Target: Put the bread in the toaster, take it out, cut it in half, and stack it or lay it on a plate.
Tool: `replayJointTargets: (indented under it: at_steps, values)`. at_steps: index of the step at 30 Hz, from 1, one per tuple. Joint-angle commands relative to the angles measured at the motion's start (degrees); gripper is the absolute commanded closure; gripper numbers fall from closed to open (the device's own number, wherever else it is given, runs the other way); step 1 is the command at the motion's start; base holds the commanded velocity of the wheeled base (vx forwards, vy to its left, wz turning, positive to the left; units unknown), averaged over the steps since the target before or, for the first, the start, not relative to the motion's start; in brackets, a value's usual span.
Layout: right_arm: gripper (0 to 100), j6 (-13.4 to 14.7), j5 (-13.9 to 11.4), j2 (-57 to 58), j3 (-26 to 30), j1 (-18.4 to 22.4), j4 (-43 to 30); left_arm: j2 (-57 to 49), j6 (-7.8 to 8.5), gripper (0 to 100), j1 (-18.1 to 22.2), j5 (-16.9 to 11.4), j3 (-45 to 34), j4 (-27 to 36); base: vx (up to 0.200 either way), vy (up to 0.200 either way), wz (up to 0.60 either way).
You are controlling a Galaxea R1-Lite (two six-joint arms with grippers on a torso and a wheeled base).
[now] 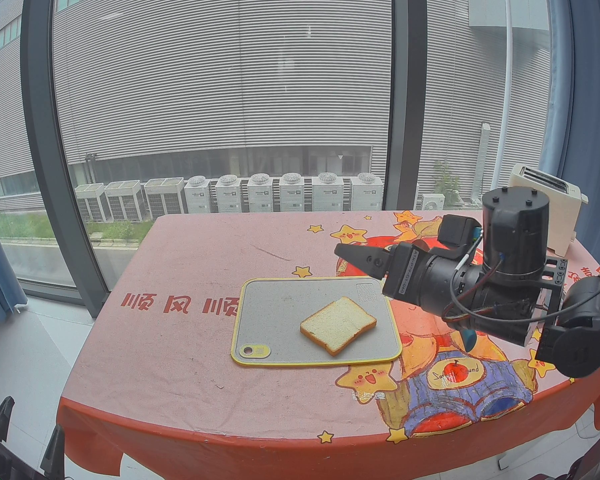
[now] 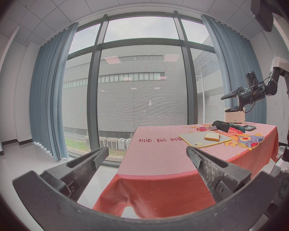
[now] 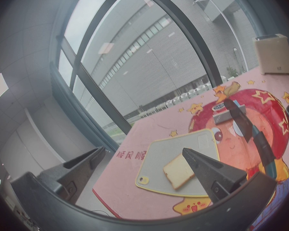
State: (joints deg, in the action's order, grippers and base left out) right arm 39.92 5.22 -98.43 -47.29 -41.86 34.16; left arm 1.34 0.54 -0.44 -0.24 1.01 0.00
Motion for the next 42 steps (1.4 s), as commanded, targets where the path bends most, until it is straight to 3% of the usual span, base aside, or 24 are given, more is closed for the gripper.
replayJointTargets:
  at_steps: [1, 6, 14, 17, 21, 28, 30, 39, 42]
  values:
    - [0, -2.13, -0.03, 2.71, 4.48, 0.03, 5.22, 0.07, -0.01, 0, 0.0, -0.02, -0.92, 0.0, 0.0, 0.0, 0.0]
    - [0, -6.26, -0.56, 5.88, 8.62, 0.64, 7.94, 0.07, -0.01, 0, 0.0, -0.55, -0.92, 0.0, 0.0, 0.0, 0.0]
    - [0, -9.16, -1.0, 8.69, 13.71, 0.47, 14.27, 0.07, -0.1, 0, 0.09, -0.46, -0.92, 0.0, 0.0, 0.0, 0.0]
    - [0, -11.45, -2.93, 9.13, 14.06, 0.82, 16.55, 0.07, -0.1, 0, 0.09, -0.46, -0.92, 0.0, 0.0, 0.0, 0.0]
    - [0, -14.08, -3.37, 9.22, 15.65, 0.99, 16.82, 0.07, -0.1, 0, 0.09, -0.46, -0.92, 0.0, 0.0, 0.0, 0.0]
    - [0, -18.92, -3.28, 9.04, 17.23, 0.73, 16.99, 0.07, -0.1, 0, 0.09, -0.46, -0.92, 0.0, 0.0, 0.0, 0.0]
    - [0, -21.47, -3.2, 9.13, 17.67, 0.82, 16.91, 0.07, -0.1, 0, 0.09, -0.37, -0.92, 0.0, 0.0, 0.0, 0.0]
    - [0, -24.1, -2.41, 10.27, 17.67, 1.96, 16.73, 0.07, -0.1, 0, 0.09, -0.46, -0.92, 0.0, 0.0, 0.0, 0.0]
    - [0, -26.48, -1.61, 10.1, 17.58, 3.72, 16.29, 0.07, -0.1, 0, 0.09, -0.46, -0.92, 0.0, 0.0, 0.0, 0.0]
